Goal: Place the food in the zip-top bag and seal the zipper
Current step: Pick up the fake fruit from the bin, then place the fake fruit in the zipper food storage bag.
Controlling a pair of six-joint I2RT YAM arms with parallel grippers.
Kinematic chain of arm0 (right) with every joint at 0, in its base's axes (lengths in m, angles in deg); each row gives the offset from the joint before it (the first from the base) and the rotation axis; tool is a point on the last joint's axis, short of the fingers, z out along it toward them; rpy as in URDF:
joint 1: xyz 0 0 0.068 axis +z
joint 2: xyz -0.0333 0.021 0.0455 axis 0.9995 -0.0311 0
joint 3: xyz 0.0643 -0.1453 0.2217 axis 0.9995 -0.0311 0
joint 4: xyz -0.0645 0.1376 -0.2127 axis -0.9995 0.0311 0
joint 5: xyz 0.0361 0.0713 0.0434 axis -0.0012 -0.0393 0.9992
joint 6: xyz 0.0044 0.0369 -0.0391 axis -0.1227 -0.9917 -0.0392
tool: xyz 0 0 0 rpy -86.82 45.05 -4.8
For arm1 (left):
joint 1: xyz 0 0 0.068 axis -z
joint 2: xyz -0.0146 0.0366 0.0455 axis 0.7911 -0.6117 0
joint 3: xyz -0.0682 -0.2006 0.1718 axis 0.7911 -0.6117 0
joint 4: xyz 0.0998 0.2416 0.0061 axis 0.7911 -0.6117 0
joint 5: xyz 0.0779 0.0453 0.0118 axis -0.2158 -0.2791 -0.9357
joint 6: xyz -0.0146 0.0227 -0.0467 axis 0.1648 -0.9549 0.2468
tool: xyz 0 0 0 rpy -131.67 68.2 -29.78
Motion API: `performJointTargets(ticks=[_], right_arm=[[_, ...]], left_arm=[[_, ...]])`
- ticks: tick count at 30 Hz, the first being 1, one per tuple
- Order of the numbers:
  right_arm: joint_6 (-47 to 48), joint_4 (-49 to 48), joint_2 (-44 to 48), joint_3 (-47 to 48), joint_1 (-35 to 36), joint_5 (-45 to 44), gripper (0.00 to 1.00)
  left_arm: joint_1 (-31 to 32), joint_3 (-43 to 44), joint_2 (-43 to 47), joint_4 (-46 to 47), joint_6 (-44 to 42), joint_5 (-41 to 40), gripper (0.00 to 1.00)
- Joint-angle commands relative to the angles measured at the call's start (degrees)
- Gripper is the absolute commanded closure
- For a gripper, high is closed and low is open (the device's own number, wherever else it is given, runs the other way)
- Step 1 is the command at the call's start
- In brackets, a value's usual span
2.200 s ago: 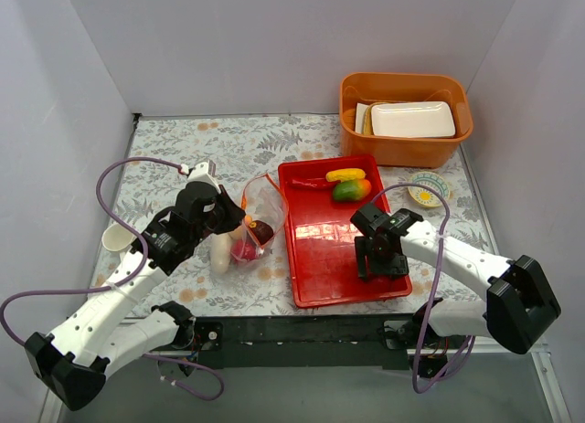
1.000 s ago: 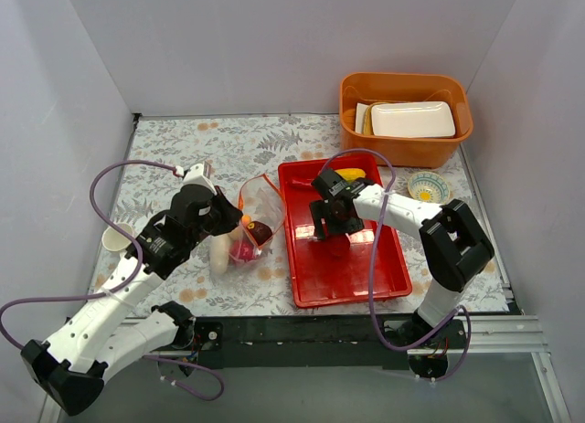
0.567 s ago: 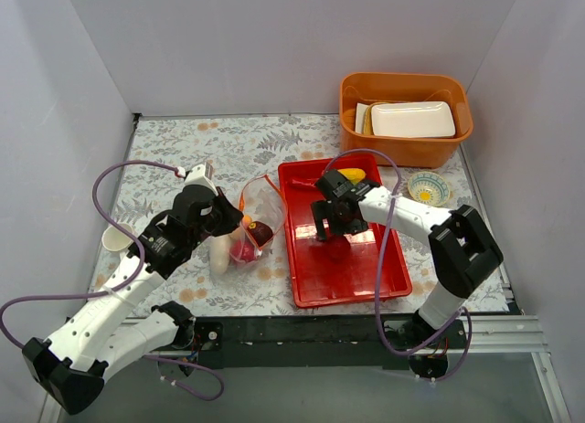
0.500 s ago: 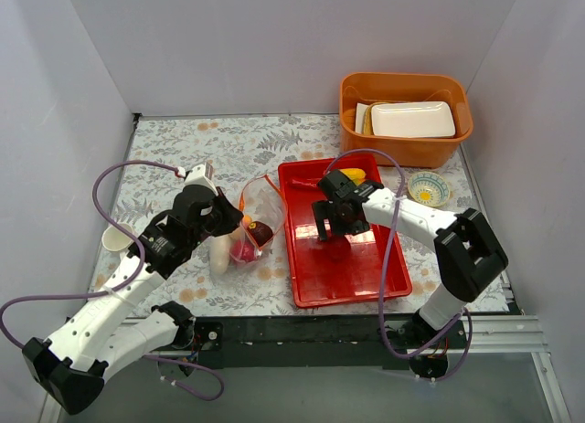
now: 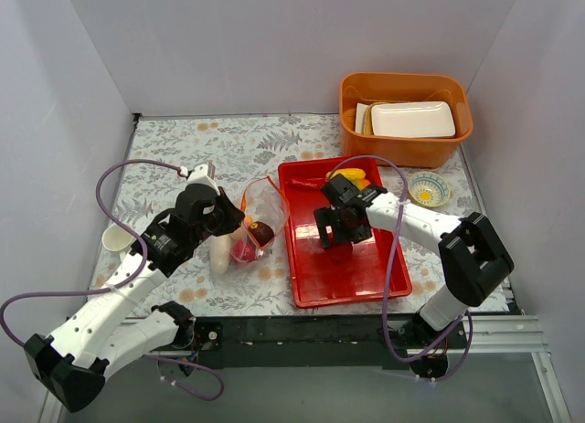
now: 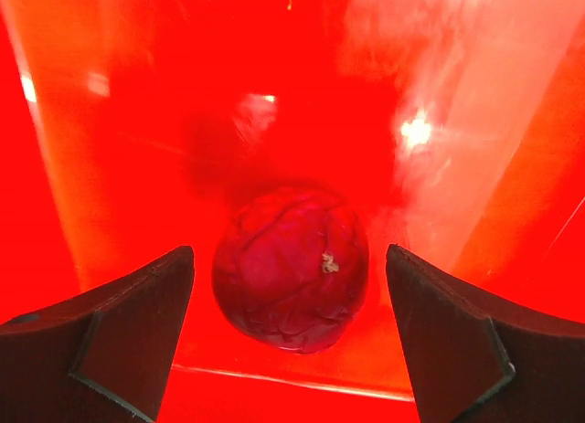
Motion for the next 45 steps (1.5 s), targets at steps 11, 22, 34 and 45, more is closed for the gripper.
performJointTargets(ticks=[11,22,34,45], right_arm=[[0.62,0.89,4.71,-0.75,0.19,1.10,0.51],[-0.34,-4.28,13.23,8.66,0.10,6.52,0.53],[-0.87,-16.16,11.05,16.30,3.61,16.56,0.50],[3.17,-13.70,0.24,24.65,7.48,19.29,0.45]], left_arm=[[0.02,0.61,0.65,-0.29,-0.45,-0.04,1.00],[0.02,0.87,0.56,-0.20,-0.19,0.92,1.00],[0.02,1.92,0.12,-0.38,0.16,1.89,1.00],[0.02,2.01,0.38,-0.99,0.43,2.42,1.00]])
